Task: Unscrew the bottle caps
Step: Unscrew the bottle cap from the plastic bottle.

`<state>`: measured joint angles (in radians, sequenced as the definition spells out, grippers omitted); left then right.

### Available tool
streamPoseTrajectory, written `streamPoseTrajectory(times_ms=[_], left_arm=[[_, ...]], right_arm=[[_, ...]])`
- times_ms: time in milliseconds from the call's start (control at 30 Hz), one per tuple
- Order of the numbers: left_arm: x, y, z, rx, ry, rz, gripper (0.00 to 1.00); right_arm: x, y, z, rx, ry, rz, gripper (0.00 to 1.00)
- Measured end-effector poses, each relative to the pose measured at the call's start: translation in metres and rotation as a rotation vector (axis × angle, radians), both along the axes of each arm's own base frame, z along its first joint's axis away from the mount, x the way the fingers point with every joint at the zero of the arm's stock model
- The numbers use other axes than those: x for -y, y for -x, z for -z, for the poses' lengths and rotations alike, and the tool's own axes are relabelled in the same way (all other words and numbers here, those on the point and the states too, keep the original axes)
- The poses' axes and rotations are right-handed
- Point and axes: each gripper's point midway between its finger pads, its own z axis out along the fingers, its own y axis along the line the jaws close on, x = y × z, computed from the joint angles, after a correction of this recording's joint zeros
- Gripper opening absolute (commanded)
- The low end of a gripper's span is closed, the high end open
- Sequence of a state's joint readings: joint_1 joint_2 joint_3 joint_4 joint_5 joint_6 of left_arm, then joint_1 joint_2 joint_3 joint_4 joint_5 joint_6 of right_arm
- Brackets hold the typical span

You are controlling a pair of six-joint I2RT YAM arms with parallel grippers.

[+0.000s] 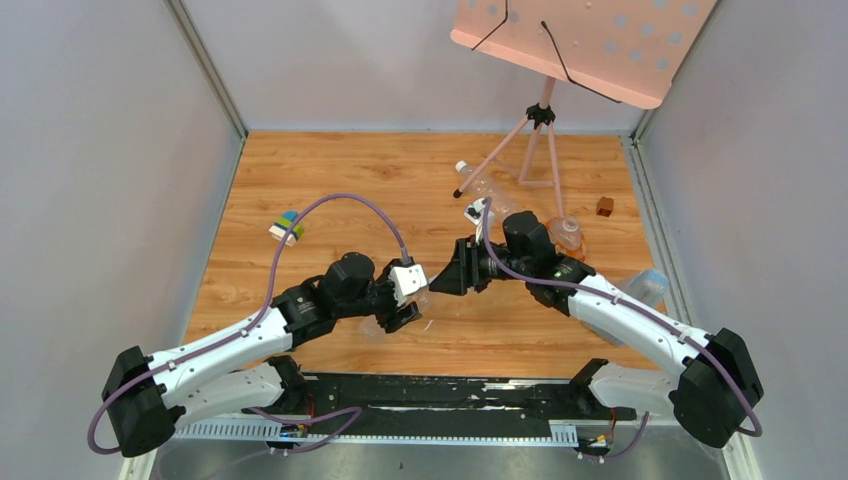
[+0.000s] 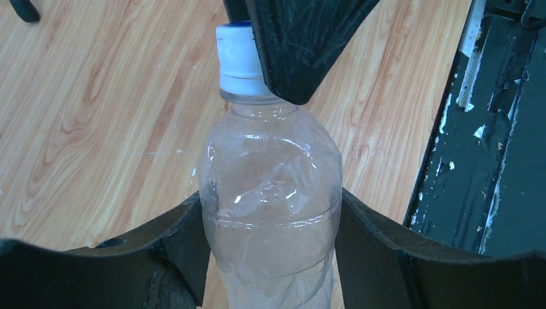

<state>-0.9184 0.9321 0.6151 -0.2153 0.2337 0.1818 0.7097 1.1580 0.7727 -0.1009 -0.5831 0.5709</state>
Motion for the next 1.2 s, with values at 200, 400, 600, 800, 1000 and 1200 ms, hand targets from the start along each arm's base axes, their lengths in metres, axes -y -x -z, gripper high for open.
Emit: streamPoseTrajectory(times_ms=[200, 400, 600, 800, 1000, 1200], left_arm=[[-0.001, 0.001, 0.001, -0.003, -0.004, 0.001, 0.17], [-0.001, 0.001, 0.002, -0.005, -0.006, 0.0, 0.17], [-0.001, 0.0, 0.002, -0.007, -0.007, -0.001, 0.33], [0.001, -0.002, 0.0, -0.018, 0.012, -0.028, 0.62], [0.011, -0.005, -0.014, -0.017, 0.084, -0.044, 0.67], [0.012, -0.003, -0.014, -0.033, 0.118, -0.054, 0.78]], right_arm=[[0.001, -0.005, 0.0, -0.004, 0.004, 0.028, 0.45], [0.002, -0.006, 0.0, -0.01, 0.003, 0.037, 0.3], [0.002, -0.006, 0.0, -0.013, -0.001, 0.034, 0.0], [0.004, -0.007, -0.005, 0.041, -0.004, 0.022, 0.0], [0.014, -0.012, -0.019, 0.078, -0.043, 0.034, 0.0], [0.016, -0.01, -0.017, 0.036, -0.064, 0.029, 0.0]])
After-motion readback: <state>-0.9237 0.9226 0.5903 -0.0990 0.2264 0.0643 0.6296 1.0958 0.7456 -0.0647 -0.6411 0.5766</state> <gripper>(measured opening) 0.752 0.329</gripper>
